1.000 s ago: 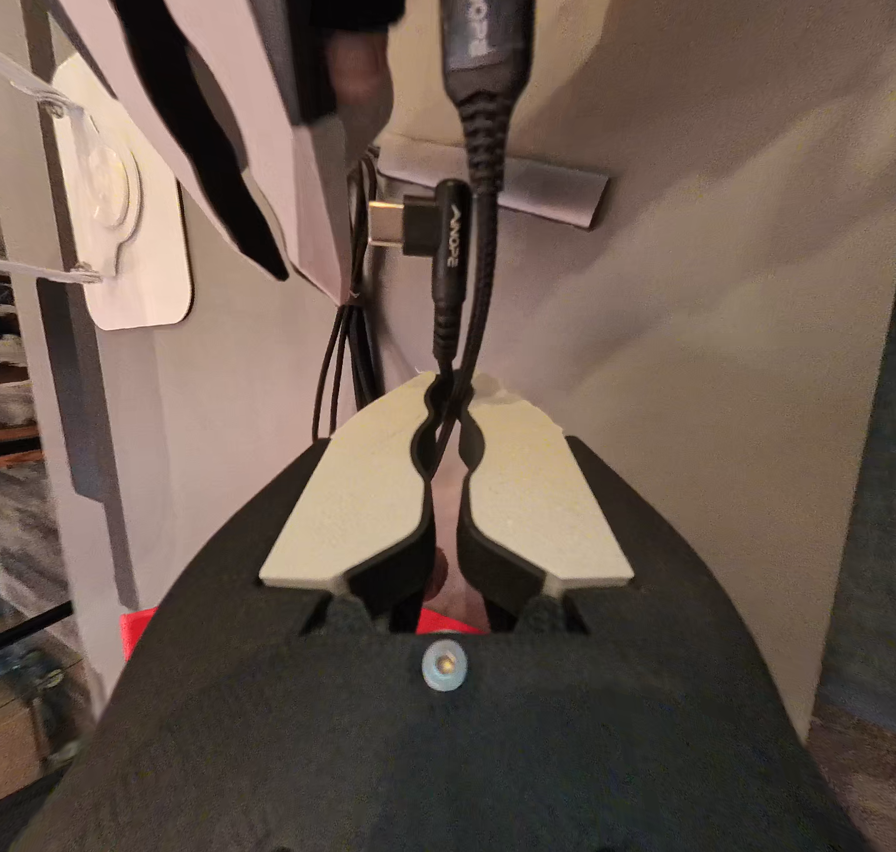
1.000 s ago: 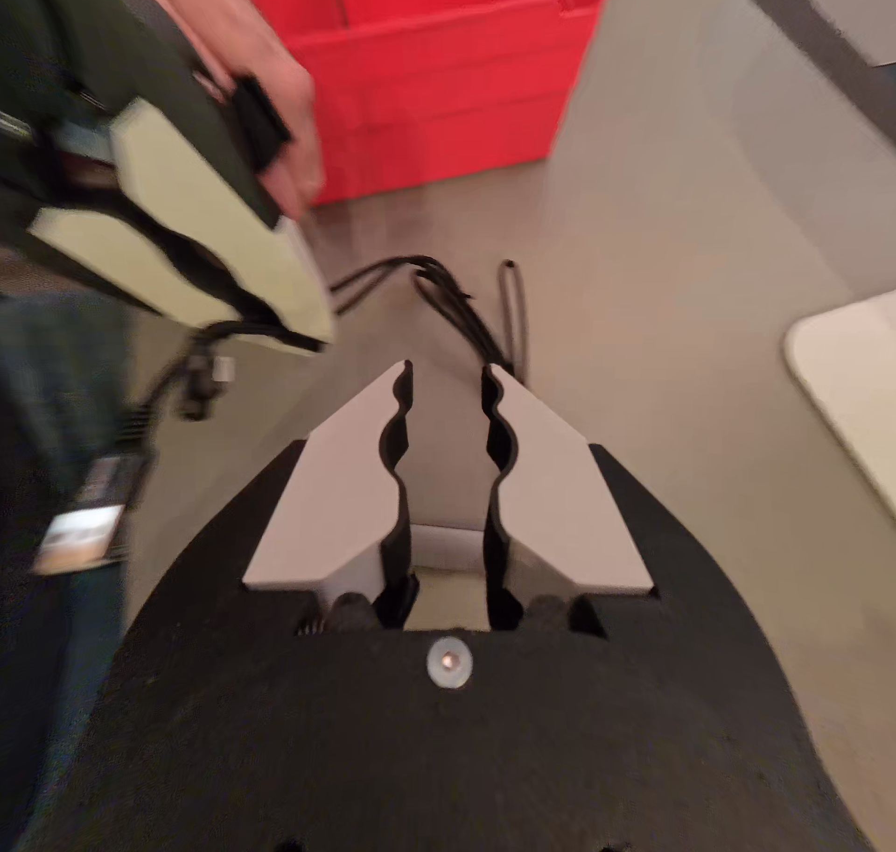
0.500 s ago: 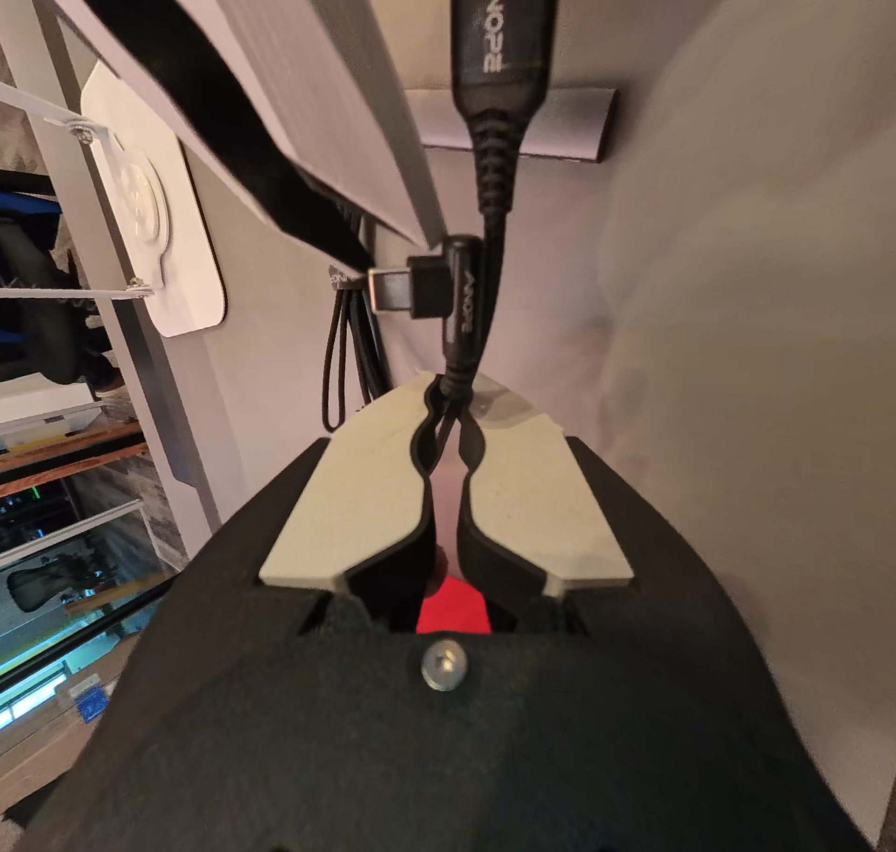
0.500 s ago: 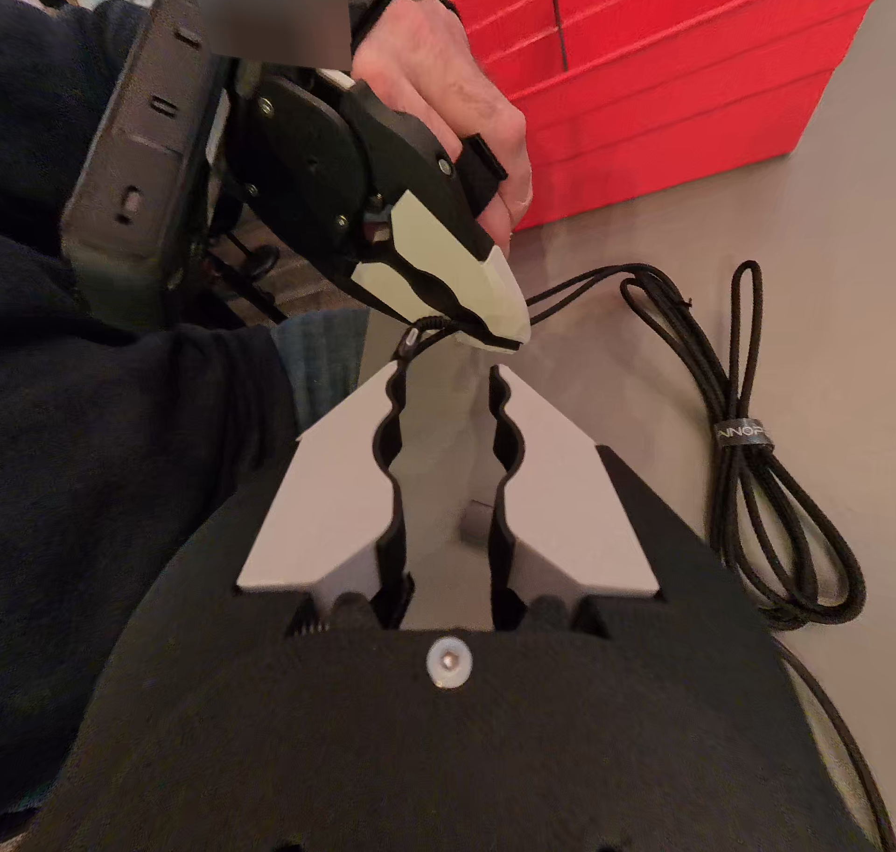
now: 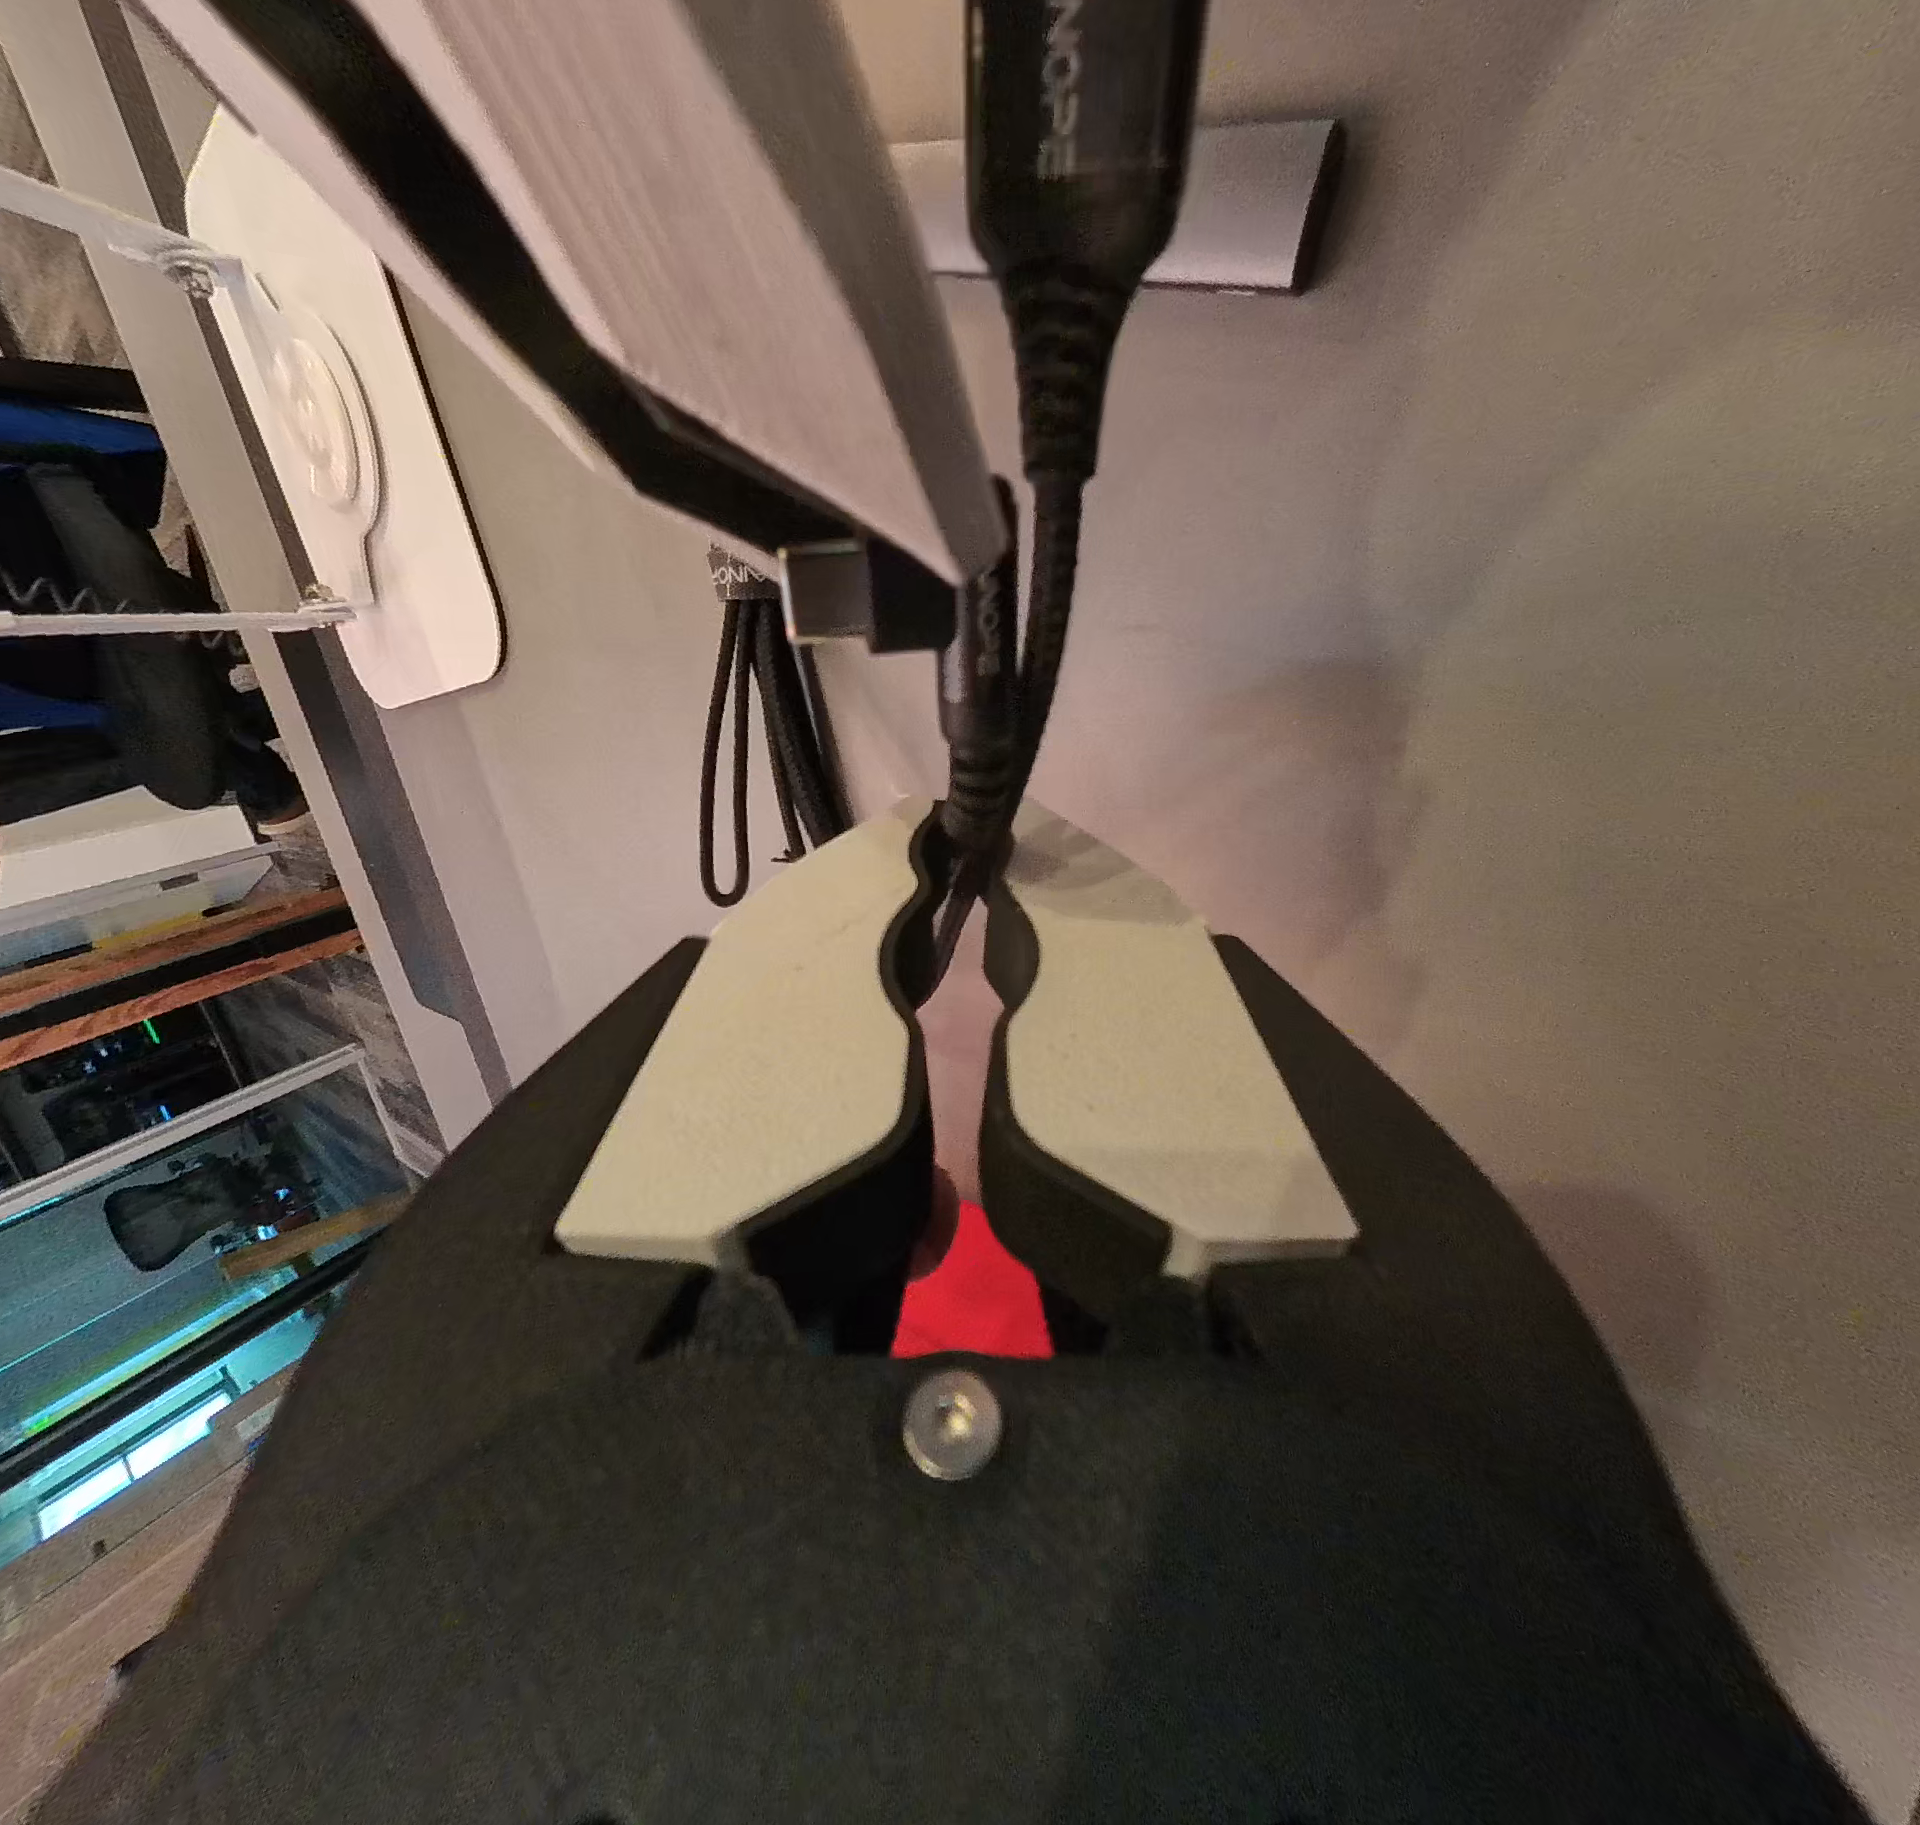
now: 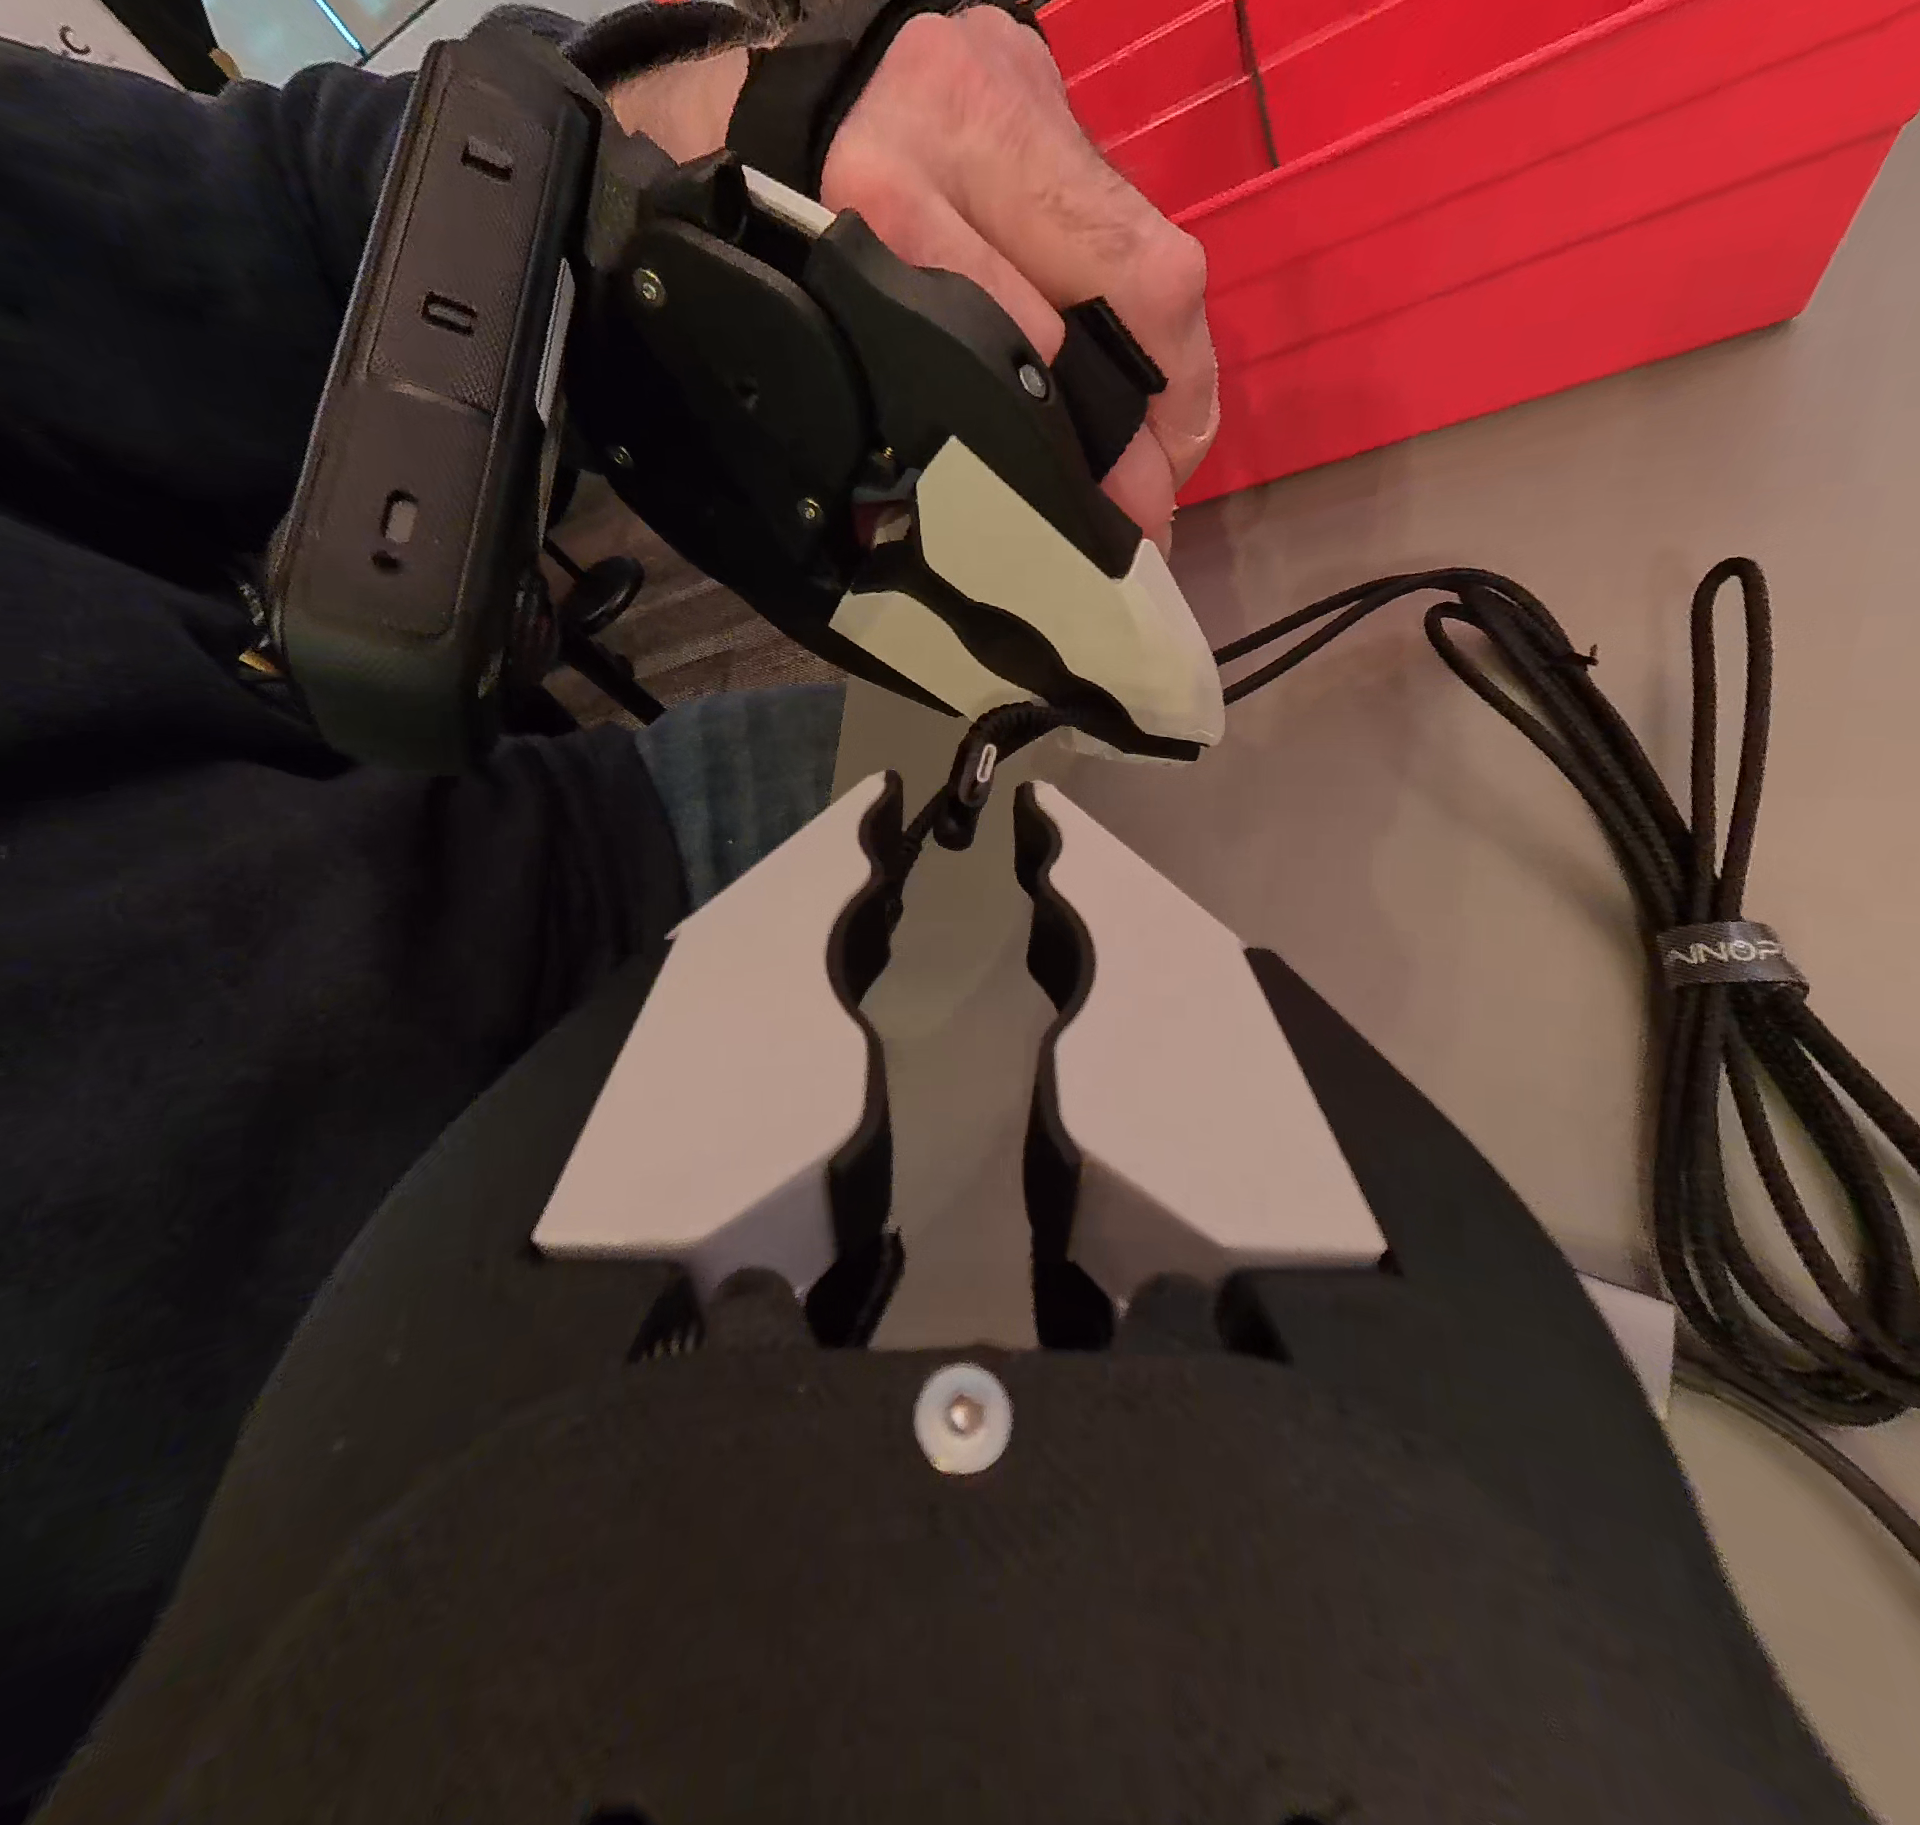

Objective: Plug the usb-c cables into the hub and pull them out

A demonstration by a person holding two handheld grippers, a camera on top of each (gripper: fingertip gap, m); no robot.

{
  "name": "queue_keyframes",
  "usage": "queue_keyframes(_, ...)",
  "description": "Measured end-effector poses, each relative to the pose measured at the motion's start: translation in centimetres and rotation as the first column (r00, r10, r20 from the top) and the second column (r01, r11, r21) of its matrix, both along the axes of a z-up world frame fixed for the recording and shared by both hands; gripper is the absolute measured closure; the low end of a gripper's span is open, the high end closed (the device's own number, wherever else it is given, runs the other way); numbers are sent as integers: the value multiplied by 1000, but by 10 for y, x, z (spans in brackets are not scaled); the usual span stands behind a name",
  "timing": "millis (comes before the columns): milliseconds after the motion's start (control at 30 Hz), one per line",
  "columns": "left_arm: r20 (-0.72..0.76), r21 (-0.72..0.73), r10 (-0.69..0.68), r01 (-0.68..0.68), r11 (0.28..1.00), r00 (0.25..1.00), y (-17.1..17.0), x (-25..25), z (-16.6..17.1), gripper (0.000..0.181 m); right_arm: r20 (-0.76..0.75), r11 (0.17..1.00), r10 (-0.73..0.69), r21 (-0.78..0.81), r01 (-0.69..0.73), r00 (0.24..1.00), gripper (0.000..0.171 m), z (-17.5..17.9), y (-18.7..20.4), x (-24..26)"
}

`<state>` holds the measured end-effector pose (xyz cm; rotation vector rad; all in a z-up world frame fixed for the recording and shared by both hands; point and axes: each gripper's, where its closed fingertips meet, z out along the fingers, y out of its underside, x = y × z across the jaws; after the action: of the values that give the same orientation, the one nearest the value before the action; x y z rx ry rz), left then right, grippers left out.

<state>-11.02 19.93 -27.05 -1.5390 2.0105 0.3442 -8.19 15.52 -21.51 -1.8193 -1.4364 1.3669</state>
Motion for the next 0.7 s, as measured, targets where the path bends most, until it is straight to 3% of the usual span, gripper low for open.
queue_keyframes(67, -7, 6, -4, 4, 1000, 1000, 0, 1, 0, 178, 8, 1000, -6, -2, 6, 1000, 152, -1, 0, -1)
queue_keyframes(167, -7, 8, -7, 7, 1000, 1000, 0, 2, 0, 178, 22, 1000, -22, 15, 22, 1000, 167, -5, 1, -3)
queue_keyframes(400, 9, 40, 19, -19, 999, 1000, 4, 2, 2, 178, -28, 996, -86, 2, 86, 996, 168, 0, 8, -3)
queue_keyframes(567, 77, 82, 64, -70, 994, 995, 7, 2, 13, 152, -106, 983, -183, -39, 180, 977, 168, 11, 21, 0)
queue_keyframes(700, 175, 160, 97, -125, 979, 980, 10, 4, 31, 142, -146, 963, -268, -78, 259, 952, 168, 16, 35, 6)
